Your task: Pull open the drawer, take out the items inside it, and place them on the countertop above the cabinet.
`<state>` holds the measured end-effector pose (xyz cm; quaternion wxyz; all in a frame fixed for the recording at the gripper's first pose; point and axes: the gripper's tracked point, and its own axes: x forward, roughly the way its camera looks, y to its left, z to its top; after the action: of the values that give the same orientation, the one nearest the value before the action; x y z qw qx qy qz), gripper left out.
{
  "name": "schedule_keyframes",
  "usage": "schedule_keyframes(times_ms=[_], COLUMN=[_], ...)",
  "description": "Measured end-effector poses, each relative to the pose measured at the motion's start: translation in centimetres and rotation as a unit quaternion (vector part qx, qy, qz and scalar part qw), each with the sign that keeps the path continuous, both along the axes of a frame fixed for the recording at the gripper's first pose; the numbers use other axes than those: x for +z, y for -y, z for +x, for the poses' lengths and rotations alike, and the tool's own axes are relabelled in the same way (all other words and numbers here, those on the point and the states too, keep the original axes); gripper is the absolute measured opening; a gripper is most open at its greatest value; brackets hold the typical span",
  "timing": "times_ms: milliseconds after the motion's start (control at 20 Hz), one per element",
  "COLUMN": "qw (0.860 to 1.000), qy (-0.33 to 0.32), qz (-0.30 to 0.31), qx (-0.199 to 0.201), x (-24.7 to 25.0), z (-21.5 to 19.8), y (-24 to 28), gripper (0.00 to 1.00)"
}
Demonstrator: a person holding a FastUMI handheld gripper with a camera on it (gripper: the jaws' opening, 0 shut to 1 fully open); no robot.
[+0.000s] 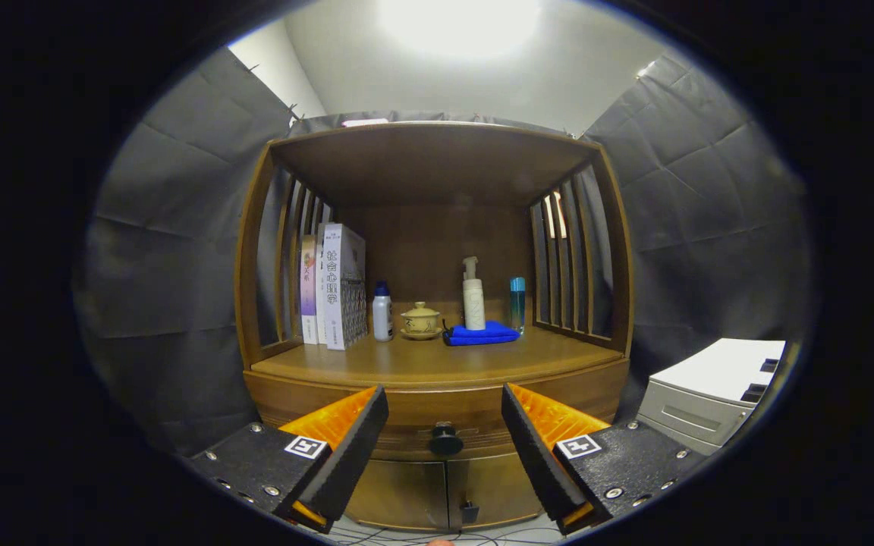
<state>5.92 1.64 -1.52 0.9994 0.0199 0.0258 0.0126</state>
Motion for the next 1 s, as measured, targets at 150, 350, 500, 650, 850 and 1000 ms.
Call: schedule_keyframes(times_ms=[150, 350, 500, 650, 850, 1000], qw=[1.0, 0.999, 0.999, 0.998, 0.996, 0.994], qy=[-0.02, -0.04, -0.053, -0.061, -0.084, -0.106], qz=[0.001, 0.011, 0.007, 0.006, 0.008, 0.015], qx=[0.002, -0.001, -0.007, -0.009, 0.006, 0.016], x=[-1.6, -3.6, -5.1, -6.5, -8.8, -10.7], z=[1.2, 3.1, 4.4, 5.6, 6.6, 6.9], y=[-0.2, -0.2, 0.0, 0.2, -0.4, -0.9], gripper=[0.94, 0.94, 0.94, 0.94, 0.92, 0.89])
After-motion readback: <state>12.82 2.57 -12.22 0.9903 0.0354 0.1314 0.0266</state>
